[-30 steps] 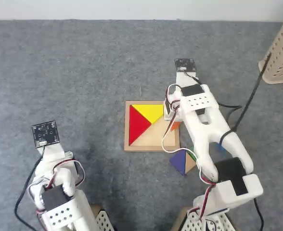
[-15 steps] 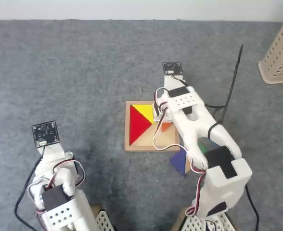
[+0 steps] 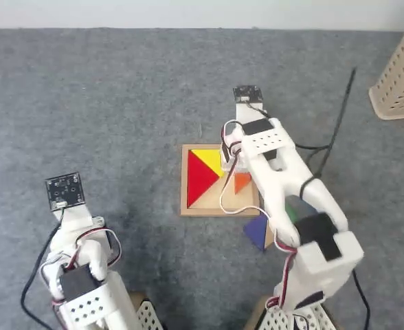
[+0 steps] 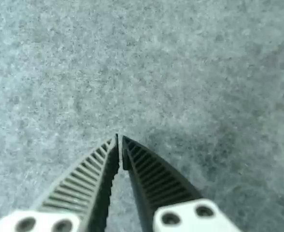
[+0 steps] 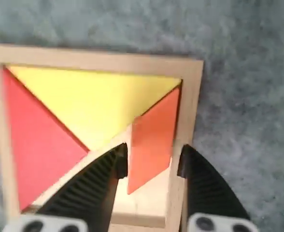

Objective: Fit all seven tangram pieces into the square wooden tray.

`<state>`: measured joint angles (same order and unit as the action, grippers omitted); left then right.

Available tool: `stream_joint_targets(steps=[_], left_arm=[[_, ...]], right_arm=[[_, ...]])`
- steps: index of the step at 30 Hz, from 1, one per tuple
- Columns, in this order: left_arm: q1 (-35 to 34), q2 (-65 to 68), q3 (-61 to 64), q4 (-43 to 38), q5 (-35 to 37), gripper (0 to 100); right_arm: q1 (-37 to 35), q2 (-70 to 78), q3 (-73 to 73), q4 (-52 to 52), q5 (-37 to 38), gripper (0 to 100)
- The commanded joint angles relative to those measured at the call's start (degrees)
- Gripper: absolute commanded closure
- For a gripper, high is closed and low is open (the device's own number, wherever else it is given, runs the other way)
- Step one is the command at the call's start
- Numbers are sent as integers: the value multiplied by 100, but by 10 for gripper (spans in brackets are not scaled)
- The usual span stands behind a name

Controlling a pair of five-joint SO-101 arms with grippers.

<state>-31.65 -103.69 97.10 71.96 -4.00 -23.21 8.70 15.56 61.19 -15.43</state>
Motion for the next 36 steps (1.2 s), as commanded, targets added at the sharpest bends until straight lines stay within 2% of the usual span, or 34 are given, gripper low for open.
stream_joint_targets(steps=[1, 3, 6, 8, 17, 21, 24, 27, 30, 33, 36], left_arm=[[9, -18, -48, 18, 53, 987], [9, -18, -48, 18, 53, 987], [9, -18, -48, 18, 53, 987], [9, -18, -48, 18, 53, 987], [9, -18, -48, 18, 53, 987], [9, -18, -48, 18, 53, 987], [9, -18, -48, 18, 53, 987], [9, -18, -48, 18, 53, 987], [9, -18, -48, 18, 53, 987], [9, -18, -48, 18, 53, 987], [9, -18, -48, 18, 53, 987]], right_arm=[[-4, -1007, 448, -523, 114, 941], [4, -1429, 958, -989, 325, 996], [-4, -1895, 1688, -1516, 1029, 972], [4, -2062, 2040, -1763, 1222, 972], [22, -2132, 2426, -2070, 1424, 972], [303, -2123, 2426, -2053, 1424, 972], [629, -2141, 2418, -1895, 1459, 970], [875, -2193, 2321, -1525, 2145, 970], [1033, -2105, 1899, -259, 3024, 967], [1191, -2035, 1662, 910, 3130, 967], [1288, -2044, 1670, 1288, 3130, 967]])
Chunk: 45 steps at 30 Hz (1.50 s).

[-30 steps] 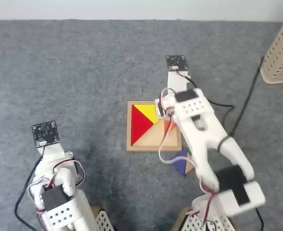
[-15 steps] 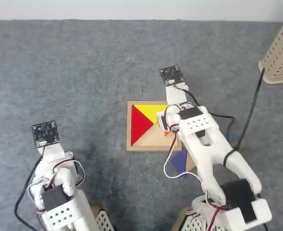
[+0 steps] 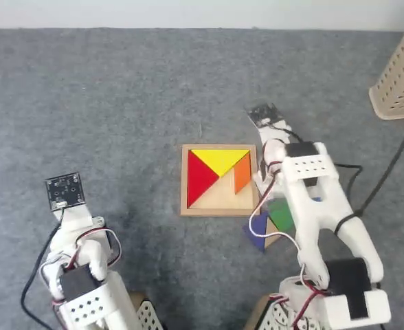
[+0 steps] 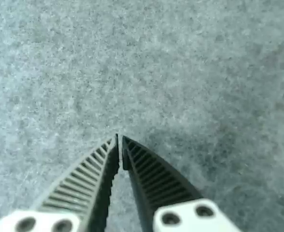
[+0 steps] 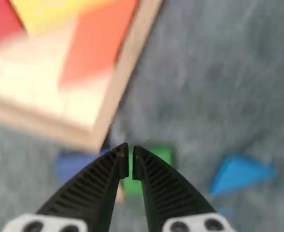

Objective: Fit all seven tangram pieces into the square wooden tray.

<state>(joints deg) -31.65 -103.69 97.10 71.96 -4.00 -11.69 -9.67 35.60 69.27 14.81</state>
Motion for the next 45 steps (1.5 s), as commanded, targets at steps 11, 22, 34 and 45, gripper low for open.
stream_joint_targets(steps=[11, 22, 34, 45], left_arm=[[9, -18, -48, 18, 53, 987], [9, -18, -48, 18, 53, 987], [9, -18, -48, 18, 53, 987], [9, -18, -48, 18, 53, 987]], right_arm=[[57, -681, 114, 848, 510, 946], [66, -673, 1134, -523, 967, 807], [75, -110, 1213, -822, 993, 807], [110, 286, 1204, -822, 985, 807]])
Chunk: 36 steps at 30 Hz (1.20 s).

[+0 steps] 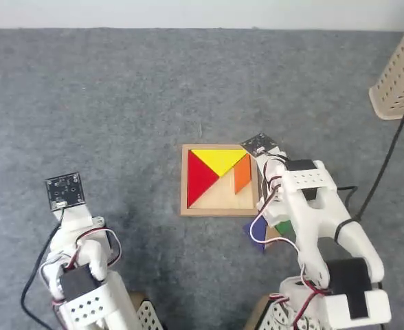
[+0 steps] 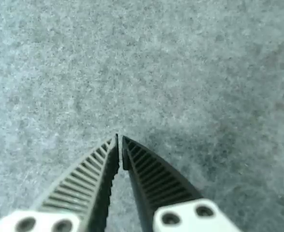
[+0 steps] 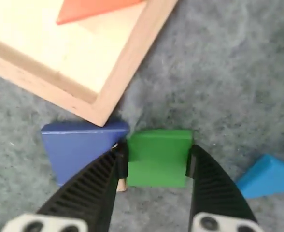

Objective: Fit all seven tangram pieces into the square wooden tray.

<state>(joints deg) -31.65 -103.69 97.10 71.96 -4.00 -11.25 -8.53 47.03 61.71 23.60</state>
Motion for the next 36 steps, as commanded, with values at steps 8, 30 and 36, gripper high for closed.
stream_joint_targets(steps=[8, 30, 36], left_arm=[[9, -18, -48, 18, 53, 987], [9, -18, -48, 18, 53, 987], [9, -18, -48, 18, 53, 987]], right_arm=[[338, 127, 88, 84, 105, 805], [479, -716, -123, 303, -105, 988], [268, -1534, -1556, 1473, -114, 991]])
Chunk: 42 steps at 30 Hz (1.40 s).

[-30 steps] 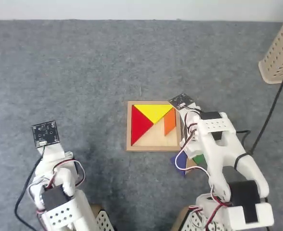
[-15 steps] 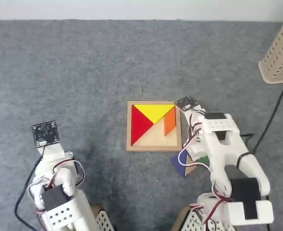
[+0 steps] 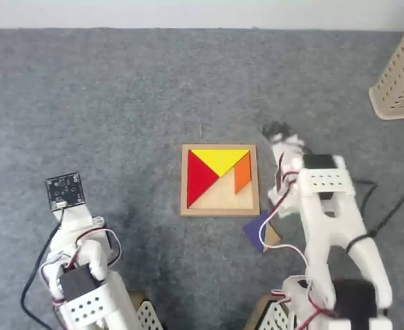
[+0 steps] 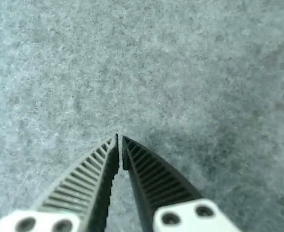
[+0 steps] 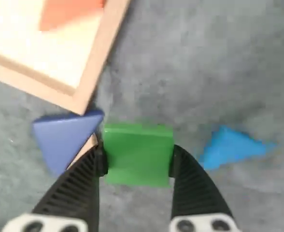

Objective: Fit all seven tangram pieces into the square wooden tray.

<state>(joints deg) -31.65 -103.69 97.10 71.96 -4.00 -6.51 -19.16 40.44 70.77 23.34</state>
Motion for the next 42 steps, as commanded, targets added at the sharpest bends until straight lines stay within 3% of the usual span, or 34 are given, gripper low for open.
stream_joint_targets(steps=[1, 8, 17, 27, 37, 42], left_arm=[[9, -18, -48, 18, 53, 987], [9, -18, -48, 18, 53, 987], [9, -18, -48, 18, 53, 987], [9, -18, -48, 18, 53, 987], [9, -18, -48, 18, 53, 987], [9, -18, -48, 18, 53, 987]], right_arm=[[-347, -444, -1169, 778, -97, 991], [-1516, 752, -2286, 1033, -686, 991], [-1763, 2149, -2611, 189, -1029, 991], [-3055, 3046, -3086, -242, -1284, 991], [-3064, 3380, -3130, -198, -1275, 980], [-3090, 3380, -3130, -189, -1266, 857]])
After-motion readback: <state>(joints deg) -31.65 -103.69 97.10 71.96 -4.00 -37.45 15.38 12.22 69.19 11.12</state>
